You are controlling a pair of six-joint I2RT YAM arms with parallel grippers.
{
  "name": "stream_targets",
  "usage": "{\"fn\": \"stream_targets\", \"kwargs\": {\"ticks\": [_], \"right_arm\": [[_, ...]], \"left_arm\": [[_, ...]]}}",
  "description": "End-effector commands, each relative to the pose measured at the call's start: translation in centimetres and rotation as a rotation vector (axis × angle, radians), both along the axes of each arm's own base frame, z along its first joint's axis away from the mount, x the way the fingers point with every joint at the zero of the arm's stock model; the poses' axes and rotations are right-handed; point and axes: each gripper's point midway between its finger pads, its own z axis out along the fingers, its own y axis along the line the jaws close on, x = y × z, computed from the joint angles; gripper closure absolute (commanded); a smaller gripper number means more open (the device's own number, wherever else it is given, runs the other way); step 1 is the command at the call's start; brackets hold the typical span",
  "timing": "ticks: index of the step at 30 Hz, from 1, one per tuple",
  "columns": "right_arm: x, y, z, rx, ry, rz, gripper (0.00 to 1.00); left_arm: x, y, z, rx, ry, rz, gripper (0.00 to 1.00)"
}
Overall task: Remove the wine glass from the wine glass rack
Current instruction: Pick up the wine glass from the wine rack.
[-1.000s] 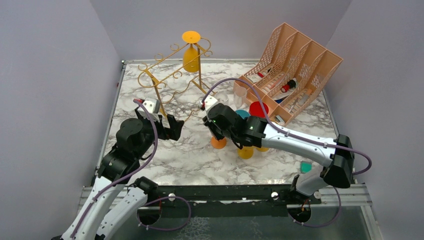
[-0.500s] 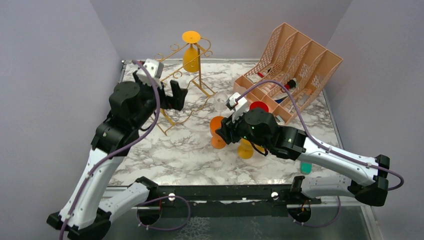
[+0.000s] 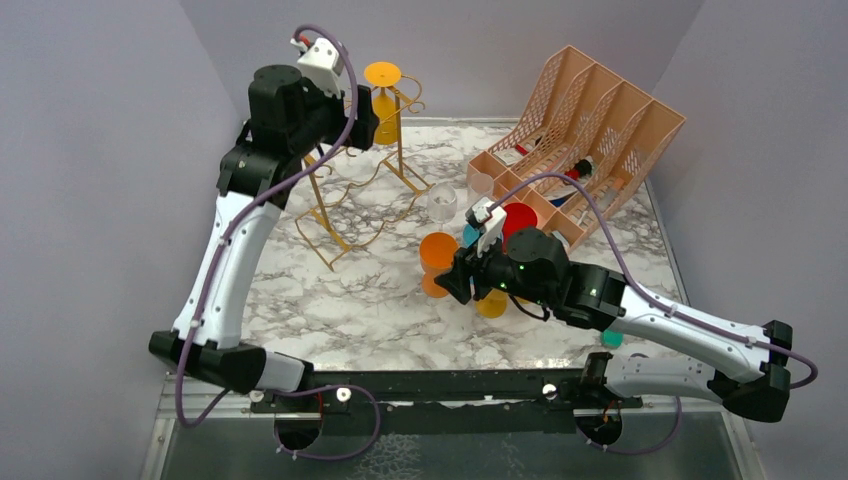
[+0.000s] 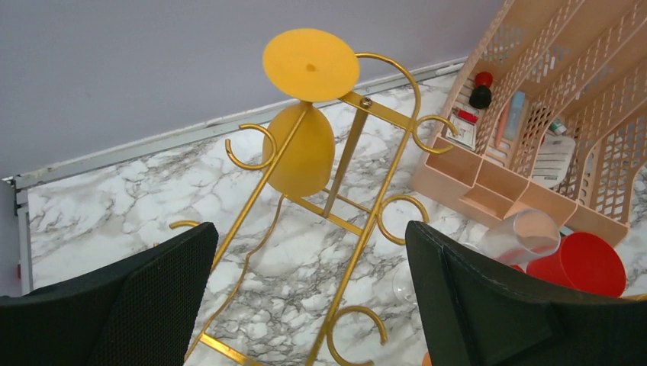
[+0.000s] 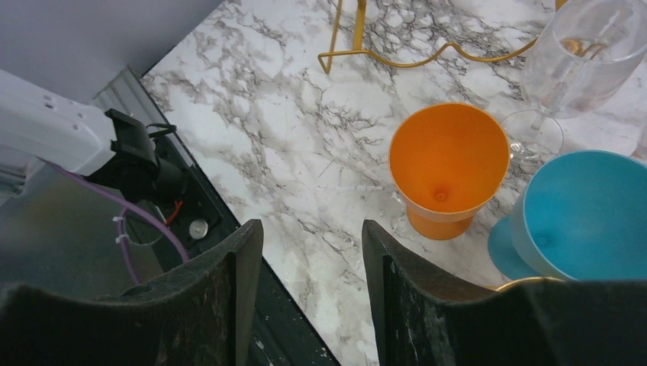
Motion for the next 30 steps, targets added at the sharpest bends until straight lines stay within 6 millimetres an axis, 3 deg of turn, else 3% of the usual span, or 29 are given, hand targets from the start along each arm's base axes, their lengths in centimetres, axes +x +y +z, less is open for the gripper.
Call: {"fn": "stream_targets", "kwargs": {"ticks": [1, 5, 10, 13, 19, 30], "right_arm": [[-1.0, 0.2, 1.1, 0.084, 0.025, 0.021, 0.46], [-1.3, 0.0, 1.2, 0.102, 0.043, 0.02, 0.46], [-1.3, -0.3, 1.5, 0.102, 0.045, 0.017, 0.46], [-1.4, -0.3, 1.6, 0.107, 0.047, 0.019, 0.46], [-1.6, -0.4, 1.4, 0.1, 0.059, 0.019, 0.46], [-1.7, -0.6, 1.3, 0.102, 0.071, 0.014, 0.46]], "left_arm": [[2.1, -1.1, 2.9, -0.074, -0.053, -0.108, 0.03], [5.8, -0.1, 3.7, -0.115, -0.063, -0.107, 0.07], [11.0, 0.4, 2.3, -0.165, -0.038, -0.126, 0.17], [12.8, -0.3, 1.5, -0.2, -0.022, -0.162, 0.21], [14.7, -1.3, 1.2, -0.265, -0.035, -0.207, 0.25], [15.2, -2.7, -0.8, -0.32, 0.022, -0.285, 0.4]]}}
